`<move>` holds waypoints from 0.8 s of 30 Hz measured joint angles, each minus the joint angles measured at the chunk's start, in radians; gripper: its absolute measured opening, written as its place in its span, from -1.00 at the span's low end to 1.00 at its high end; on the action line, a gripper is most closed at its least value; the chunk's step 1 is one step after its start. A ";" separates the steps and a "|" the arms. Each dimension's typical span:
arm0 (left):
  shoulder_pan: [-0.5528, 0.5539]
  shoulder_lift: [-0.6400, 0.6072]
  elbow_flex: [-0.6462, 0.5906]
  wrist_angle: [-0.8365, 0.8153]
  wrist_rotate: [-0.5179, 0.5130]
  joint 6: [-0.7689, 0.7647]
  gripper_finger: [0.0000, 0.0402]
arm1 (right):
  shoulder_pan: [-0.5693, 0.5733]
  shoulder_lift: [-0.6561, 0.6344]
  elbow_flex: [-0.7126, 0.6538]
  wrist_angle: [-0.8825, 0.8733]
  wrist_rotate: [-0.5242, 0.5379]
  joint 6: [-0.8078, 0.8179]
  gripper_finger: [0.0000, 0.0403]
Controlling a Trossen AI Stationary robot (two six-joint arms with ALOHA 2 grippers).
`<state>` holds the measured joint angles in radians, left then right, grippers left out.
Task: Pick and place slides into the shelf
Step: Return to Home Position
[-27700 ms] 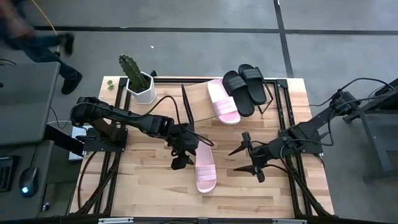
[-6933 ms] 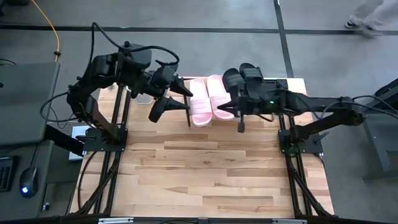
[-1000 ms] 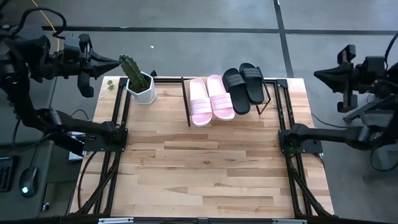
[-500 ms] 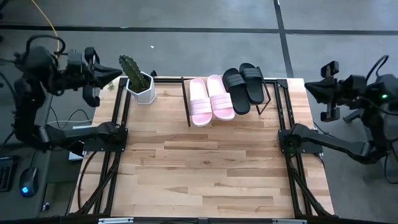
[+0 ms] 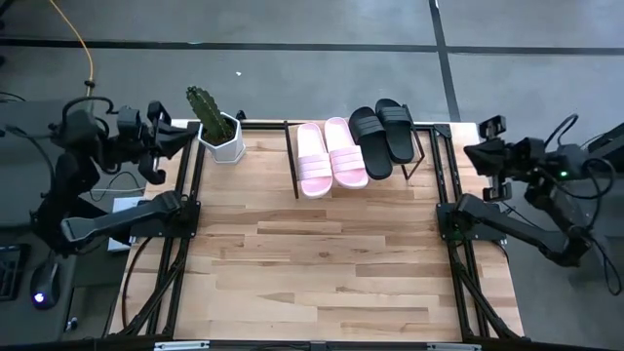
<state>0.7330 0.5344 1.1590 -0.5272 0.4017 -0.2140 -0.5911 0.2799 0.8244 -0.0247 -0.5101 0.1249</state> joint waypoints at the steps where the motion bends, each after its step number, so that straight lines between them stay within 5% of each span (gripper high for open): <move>1: 0.000 -0.016 -0.023 0.022 0.002 -0.010 -1.00 | 0.000 -0.007 -0.025 0.025 -0.004 0.010 -1.00; 13: 0.000 -0.185 -0.289 0.186 0.026 -0.105 -1.00 | 0.063 -0.048 -0.249 0.238 -0.019 0.067 -1.00; 24: 0.000 -0.293 -0.443 0.223 0.052 -0.109 -1.00 | 0.281 -0.044 -0.357 0.278 0.127 -0.026 -1.00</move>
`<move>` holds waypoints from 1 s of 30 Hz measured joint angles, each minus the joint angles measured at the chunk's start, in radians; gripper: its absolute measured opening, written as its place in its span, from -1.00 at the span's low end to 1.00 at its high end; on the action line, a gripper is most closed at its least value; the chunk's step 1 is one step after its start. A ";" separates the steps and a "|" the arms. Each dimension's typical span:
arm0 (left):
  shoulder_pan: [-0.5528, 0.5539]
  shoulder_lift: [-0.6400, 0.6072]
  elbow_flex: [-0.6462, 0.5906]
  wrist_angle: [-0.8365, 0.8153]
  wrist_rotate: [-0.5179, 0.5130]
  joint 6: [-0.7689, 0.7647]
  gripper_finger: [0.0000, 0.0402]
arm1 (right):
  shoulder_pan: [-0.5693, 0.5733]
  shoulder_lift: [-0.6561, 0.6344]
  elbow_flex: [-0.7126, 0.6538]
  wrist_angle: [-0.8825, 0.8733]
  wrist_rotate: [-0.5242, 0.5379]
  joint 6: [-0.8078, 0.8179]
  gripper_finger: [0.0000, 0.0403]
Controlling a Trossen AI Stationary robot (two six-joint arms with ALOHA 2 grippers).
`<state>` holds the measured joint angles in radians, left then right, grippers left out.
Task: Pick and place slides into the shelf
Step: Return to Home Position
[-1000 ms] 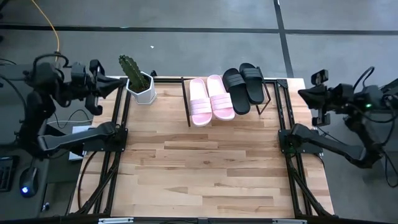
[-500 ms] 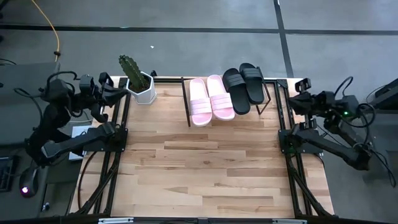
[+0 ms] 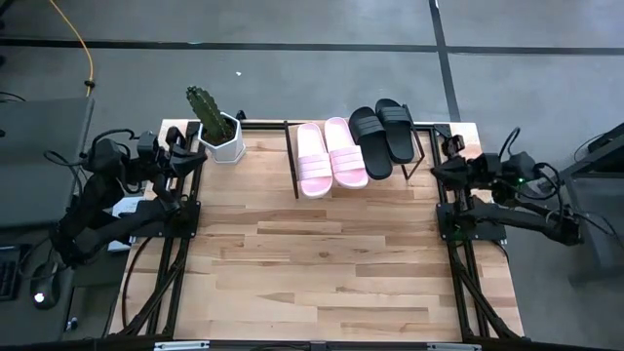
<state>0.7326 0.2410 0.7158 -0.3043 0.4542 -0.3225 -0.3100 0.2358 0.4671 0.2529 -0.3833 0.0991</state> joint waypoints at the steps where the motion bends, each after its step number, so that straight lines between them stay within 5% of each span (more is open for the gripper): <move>1: 0.000 -0.005 -0.009 0.005 0.010 0.000 -1.00 | 0.026 0.000 -0.008 0.001 0.023 -0.012 -1.00; 17: 0.000 -0.030 -0.218 0.078 0.030 0.049 -1.00 | 0.364 0.207 -0.074 0.115 0.331 -0.242 -1.00; 30: 0.000 -0.030 -0.290 0.203 0.087 0.160 -1.00 | 0.372 0.236 -0.074 0.025 0.321 -0.265 -1.00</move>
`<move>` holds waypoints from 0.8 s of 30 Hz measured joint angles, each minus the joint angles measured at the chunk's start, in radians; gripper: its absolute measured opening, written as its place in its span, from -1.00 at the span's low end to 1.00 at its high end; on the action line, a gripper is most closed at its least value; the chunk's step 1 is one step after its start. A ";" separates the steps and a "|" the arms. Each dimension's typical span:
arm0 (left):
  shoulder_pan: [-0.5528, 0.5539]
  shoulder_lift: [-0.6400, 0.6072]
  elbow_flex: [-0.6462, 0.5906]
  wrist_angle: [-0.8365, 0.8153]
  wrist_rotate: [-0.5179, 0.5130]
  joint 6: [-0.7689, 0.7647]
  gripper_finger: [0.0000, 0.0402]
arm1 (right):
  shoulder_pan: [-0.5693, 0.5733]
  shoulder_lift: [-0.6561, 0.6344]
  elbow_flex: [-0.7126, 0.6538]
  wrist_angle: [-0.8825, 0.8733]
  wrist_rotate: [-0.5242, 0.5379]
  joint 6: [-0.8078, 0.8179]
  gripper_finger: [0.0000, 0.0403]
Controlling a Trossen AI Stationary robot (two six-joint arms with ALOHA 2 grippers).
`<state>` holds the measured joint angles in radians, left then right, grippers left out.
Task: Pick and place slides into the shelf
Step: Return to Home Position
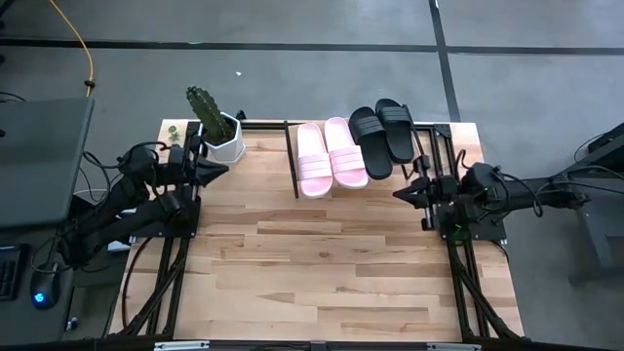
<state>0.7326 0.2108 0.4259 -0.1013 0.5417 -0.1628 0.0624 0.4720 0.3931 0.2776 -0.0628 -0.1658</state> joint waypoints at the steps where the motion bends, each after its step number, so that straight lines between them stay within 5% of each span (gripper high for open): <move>1: 0.000 0.000 0.000 0.002 -0.004 0.000 -1.00 | 0.000 0.003 0.000 0.001 0.000 0.000 -1.00; 10: 0.000 0.001 0.000 0.006 0.060 0.000 -1.00 | 0.000 0.006 0.000 0.010 -0.015 0.008 -1.00; 24: 0.000 0.001 -0.101 0.021 -0.145 0.010 -1.00 | -0.001 0.094 0.000 -0.022 0.036 0.029 -1.00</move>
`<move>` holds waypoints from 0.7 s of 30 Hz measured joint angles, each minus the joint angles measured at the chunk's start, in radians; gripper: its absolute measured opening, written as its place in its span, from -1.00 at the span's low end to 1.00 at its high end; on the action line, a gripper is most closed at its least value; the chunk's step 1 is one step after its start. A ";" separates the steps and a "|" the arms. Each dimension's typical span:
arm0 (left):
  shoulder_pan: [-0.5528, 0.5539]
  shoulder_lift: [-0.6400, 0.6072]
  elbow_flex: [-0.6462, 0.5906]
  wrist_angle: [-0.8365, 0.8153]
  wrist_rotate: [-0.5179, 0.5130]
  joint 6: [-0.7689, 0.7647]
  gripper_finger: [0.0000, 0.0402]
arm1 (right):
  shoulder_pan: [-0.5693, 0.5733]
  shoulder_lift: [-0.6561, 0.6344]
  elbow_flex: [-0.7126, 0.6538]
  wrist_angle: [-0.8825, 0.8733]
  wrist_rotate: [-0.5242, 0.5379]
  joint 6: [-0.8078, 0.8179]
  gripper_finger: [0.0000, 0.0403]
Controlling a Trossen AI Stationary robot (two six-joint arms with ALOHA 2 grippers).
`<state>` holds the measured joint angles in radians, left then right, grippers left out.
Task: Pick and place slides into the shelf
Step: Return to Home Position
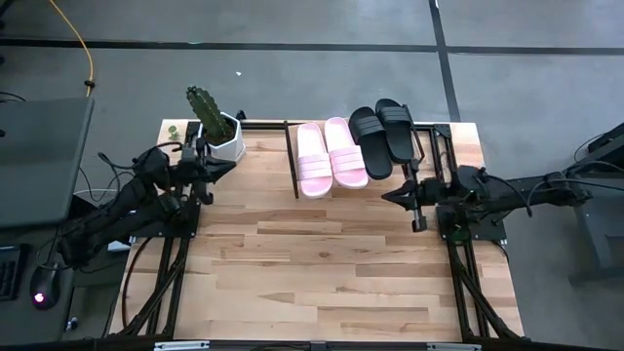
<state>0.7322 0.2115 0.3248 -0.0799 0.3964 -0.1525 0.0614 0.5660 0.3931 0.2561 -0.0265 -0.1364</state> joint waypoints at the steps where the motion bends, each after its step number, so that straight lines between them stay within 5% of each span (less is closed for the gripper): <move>1: -0.001 0.000 -0.028 0.035 -0.009 -0.001 -1.00 | -0.001 0.015 0.000 0.005 0.003 0.000 -1.00; 5: -0.059 0.000 -0.161 0.283 -0.049 -0.041 -1.00 | -0.002 0.064 0.000 0.053 0.031 0.000 -1.00; 10: -0.217 0.001 -0.298 0.546 -0.254 -0.042 -1.00 | -0.002 0.090 0.000 0.121 0.034 -0.003 -1.00; 21: -0.531 0.000 -0.307 0.558 -0.529 0.112 -1.00 | -0.002 0.090 0.000 0.097 0.022 0.001 -1.00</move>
<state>0.2012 0.2119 0.0181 0.4778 -0.1324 -0.0403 0.0594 0.6559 0.3931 0.3529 -0.0049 -0.1356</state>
